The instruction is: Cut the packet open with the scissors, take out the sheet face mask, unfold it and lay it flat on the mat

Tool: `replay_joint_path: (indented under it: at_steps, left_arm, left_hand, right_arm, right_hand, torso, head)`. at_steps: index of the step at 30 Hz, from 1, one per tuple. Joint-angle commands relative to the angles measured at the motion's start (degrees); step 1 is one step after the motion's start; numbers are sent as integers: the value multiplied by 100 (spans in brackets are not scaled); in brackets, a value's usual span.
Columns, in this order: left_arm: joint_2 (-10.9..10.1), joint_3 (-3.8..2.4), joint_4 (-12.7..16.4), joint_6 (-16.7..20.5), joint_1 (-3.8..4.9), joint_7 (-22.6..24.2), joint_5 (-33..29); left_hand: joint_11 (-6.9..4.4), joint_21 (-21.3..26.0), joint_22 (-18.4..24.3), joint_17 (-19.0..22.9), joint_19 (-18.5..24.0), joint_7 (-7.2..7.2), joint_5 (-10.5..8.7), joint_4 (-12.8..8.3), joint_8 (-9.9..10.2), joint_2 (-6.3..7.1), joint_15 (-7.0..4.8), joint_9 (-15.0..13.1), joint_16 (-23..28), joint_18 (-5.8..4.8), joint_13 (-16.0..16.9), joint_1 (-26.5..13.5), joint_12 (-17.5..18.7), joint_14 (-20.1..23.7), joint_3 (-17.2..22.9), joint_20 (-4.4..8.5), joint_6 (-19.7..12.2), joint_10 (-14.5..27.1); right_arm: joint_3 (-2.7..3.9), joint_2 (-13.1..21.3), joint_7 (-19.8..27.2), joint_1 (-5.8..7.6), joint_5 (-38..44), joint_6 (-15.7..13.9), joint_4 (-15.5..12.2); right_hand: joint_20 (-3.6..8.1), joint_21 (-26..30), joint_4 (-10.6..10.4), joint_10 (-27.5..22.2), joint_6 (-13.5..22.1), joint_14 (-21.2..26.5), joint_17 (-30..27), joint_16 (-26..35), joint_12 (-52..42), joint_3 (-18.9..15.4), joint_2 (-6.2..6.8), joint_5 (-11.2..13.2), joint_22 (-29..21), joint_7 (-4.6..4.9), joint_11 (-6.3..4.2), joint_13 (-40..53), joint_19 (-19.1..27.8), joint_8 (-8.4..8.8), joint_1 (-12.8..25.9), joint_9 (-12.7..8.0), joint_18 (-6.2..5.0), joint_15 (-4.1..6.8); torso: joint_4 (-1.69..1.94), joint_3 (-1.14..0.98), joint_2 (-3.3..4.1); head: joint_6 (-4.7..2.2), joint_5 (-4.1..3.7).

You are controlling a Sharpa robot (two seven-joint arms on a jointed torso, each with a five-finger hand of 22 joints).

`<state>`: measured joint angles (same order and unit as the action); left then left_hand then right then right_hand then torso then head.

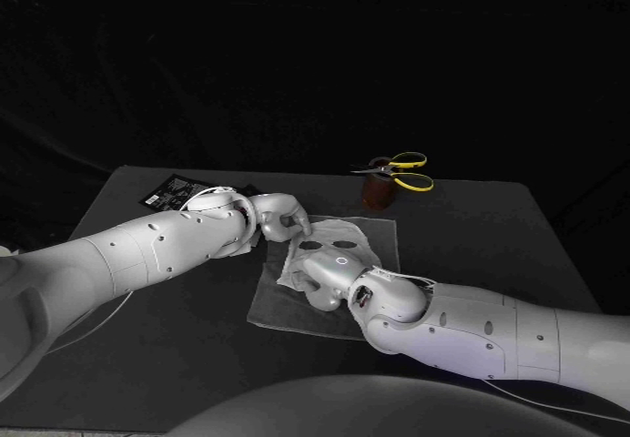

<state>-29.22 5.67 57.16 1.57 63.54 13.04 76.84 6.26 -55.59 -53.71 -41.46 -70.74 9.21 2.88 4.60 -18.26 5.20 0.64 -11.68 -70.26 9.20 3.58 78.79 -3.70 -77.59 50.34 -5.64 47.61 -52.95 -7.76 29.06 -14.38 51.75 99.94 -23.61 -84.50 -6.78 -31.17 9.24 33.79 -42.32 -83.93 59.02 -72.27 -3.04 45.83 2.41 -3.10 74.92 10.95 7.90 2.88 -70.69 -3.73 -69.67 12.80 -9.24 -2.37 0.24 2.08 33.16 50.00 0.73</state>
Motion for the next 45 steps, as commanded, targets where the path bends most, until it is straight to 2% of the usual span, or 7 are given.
replay_joint_path:
  at_steps: [1,16,29,37,45]
  left_arm:
    - [0,20,-47,-182,-23,-219,114]
    - [-10,21,-85,-213,-22,-290,132]
    - [-5,21,-156,-192,-20,-343,157]
    - [7,21,-202,-152,-19,-360,178]
    - [28,20,-242,7,-19,-341,182]
  left_hand:
    - [40,33,6,7,-26,37,-2,36,36,16,48,-8,0,-41,-2,5,19,11,12,-27,2,-19]
    - [45,40,14,9,-26,44,-2,37,40,18,56,-8,-1,-41,-2,7,20,11,13,-35,0,-16]
    - [61,63,41,32,-28,54,-2,31,56,30,66,-6,2,-33,-6,21,30,16,14,-56,-14,17]
    - [62,79,58,44,-29,54,-3,27,69,37,58,-4,3,-23,-8,32,34,18,15,-59,-26,56]
    - [68,93,75,63,-35,60,-3,15,89,68,71,0,4,-22,-8,42,33,22,1,-67,-47,106]
  right_arm:
    - [-13,-6,94,-18,-14,231,-30]
    - [-15,110,128,-43,-13,82,-294]
    - [-28,218,188,-69,-70,424,-501]
    - [-35,257,288,-83,-173,497,-651]
    - [-43,394,416,-125,-314,534,-885]
  right_hand:
    - [-30,16,3,38,-74,-3,6,-15,11,-21,2,27,59,44,8,8,18,-16,44,11,-59,-36]
    - [-37,47,9,138,-211,1,-26,-3,-3,-29,-15,26,46,34,4,16,27,-52,30,37,-70,-35]
    - [-42,43,8,224,-363,0,-24,-10,-8,-61,-9,30,41,25,-1,21,24,-89,42,67,-71,-34]
    - [-50,84,-3,387,-512,-5,-11,-26,-25,-92,-31,29,21,36,19,32,37,-129,48,93,-75,-46]
    - [-63,73,2,579,-600,-11,2,-46,-40,-103,-61,28,17,54,43,42,27,-157,35,102,-71,-64]
  torso:
    - [2,-1,2]
    - [-3,-7,0]
    - [-2,-2,-2]
    - [4,2,4]
    - [-7,0,0]
  head:
    - [0,8]
    - [0,24]
    - [0,14]
    - [0,2]
    - [0,2]
